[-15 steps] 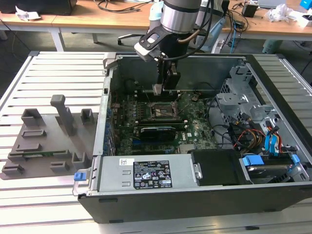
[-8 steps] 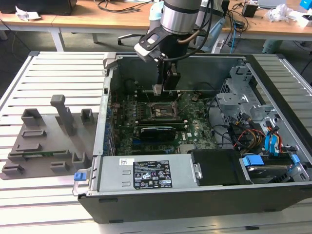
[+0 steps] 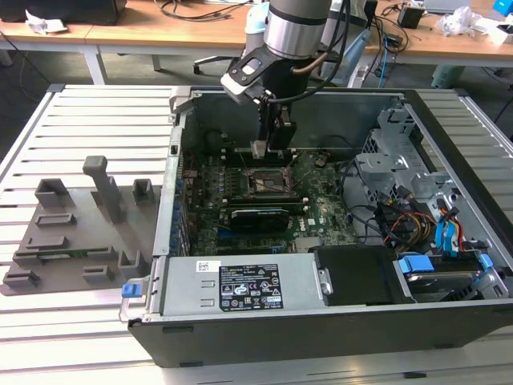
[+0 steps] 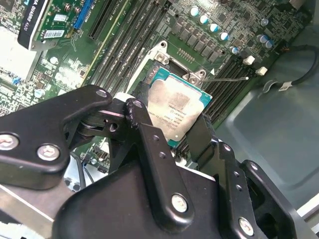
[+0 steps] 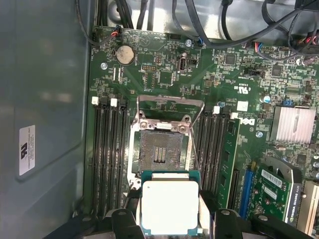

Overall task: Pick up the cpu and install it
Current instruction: 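Place the cpu into insertion slot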

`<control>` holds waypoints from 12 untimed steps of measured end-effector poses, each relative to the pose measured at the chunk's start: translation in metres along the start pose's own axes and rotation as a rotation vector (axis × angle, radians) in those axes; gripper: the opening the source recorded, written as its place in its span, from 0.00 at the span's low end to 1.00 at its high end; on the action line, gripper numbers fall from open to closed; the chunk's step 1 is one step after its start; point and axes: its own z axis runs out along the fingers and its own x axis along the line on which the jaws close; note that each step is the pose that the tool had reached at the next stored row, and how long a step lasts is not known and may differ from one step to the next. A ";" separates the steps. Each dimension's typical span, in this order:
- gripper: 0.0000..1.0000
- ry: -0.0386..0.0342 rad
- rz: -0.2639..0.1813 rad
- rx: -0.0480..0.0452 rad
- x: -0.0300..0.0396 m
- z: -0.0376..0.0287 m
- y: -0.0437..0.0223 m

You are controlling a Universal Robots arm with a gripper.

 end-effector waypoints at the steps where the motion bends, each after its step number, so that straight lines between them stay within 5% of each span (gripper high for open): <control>1: 0.55 0.0001 0.000 0.0001 0.0000 0.0017 0.0007; 12: 0.55 0.0001 0.000 0.0003 0.0002 0.0089 0.0025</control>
